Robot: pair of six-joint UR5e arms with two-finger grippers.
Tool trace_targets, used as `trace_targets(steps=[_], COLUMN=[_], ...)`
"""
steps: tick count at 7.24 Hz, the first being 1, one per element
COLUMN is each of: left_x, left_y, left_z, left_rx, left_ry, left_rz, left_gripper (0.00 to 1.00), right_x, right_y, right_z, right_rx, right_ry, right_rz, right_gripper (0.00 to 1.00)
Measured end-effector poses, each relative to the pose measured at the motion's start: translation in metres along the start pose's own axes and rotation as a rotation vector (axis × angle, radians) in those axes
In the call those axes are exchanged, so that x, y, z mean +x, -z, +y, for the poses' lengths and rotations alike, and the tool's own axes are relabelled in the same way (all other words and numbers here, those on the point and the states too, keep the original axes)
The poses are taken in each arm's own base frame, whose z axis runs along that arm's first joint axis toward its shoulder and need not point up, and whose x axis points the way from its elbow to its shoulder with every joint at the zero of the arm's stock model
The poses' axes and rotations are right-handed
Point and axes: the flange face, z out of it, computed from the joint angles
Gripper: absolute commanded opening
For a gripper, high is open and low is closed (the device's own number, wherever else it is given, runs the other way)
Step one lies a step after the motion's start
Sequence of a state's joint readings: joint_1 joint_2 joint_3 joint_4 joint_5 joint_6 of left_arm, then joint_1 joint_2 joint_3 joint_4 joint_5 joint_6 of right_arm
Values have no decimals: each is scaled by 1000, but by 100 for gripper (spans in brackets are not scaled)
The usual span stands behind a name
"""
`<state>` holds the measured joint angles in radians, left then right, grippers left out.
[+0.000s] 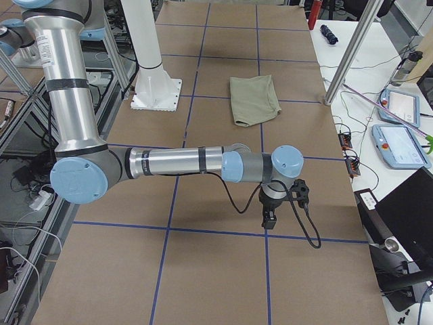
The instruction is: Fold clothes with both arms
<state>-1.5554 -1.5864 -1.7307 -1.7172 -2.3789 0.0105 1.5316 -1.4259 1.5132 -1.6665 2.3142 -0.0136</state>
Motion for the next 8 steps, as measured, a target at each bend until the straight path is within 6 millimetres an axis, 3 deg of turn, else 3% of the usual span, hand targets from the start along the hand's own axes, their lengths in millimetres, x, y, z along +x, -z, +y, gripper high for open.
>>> trace_targets(steps=[4,8], left_x=[5,-4], left_y=[3,-8], left_z=[1,5], left_rx=[-3,-15], left_ry=[47,138], left_rz=[-2,-5], left_gripper=[100,100], right_x=[-12,-25], right_y=[13,6], right_z=[9,21], right_rx=[22,12], right_ry=[11,34], right_rz=[-10,-3], right_gripper=[100,100])
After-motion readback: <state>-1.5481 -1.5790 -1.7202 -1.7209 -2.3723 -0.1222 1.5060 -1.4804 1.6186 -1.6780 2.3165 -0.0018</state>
